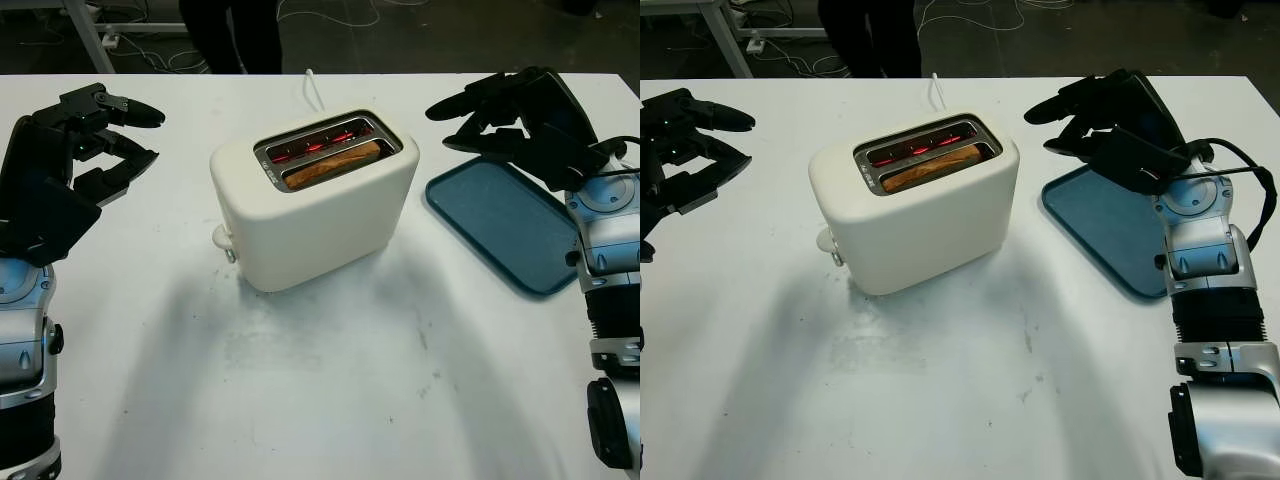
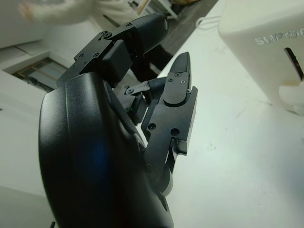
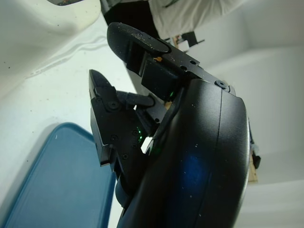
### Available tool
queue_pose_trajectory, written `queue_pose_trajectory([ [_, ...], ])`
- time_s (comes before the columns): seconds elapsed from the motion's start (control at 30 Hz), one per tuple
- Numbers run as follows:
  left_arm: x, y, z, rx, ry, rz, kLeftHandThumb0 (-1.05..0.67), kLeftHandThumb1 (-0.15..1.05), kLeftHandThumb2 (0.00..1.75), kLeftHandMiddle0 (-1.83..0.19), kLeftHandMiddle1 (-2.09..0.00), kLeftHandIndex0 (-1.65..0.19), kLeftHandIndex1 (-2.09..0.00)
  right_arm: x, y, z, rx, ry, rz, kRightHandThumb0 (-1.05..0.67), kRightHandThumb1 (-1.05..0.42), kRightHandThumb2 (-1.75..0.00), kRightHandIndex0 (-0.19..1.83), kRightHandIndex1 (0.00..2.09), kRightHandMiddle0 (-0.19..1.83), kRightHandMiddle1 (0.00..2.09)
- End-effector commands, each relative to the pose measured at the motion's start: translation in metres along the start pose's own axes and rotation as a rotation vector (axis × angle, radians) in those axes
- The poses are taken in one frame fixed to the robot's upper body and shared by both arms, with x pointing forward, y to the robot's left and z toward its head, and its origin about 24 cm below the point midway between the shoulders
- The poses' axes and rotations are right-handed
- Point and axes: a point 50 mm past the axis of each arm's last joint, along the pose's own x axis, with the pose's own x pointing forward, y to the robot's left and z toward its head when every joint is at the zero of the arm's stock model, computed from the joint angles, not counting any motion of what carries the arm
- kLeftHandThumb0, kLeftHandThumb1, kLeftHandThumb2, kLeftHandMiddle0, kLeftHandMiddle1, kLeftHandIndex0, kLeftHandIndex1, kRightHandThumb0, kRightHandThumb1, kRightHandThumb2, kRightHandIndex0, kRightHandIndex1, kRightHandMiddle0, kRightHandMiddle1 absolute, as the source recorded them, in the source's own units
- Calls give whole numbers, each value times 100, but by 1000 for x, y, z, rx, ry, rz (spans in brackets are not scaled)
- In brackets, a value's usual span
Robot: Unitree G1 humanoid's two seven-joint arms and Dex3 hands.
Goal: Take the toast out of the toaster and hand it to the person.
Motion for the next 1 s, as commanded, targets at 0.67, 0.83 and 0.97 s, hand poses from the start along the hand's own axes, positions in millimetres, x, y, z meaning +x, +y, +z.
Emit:
queue_pose_trajectory([
  [0.67, 0, 2, 2, 20, -8, 10, -9, 92, 10, -58, -117, -63, -79, 0, -1, 1, 2, -17, -8, 8, -81, 0, 92, 96, 118, 0],
  [0.83, 0, 2, 2, -1, -13, 10, -5, 92, 11, -57, -118, -63, -79, 0, -1, 1, 13, -15, -6, 8, -81, 0, 91, 97, 118, 0],
  [0.97, 1, 3, 3, 14, -17, 11, -7, 92, 11, -58, -118, -63, -79, 1, -1, 2, 3, -16, -6, 7, -81, 0, 91, 98, 119, 1],
])
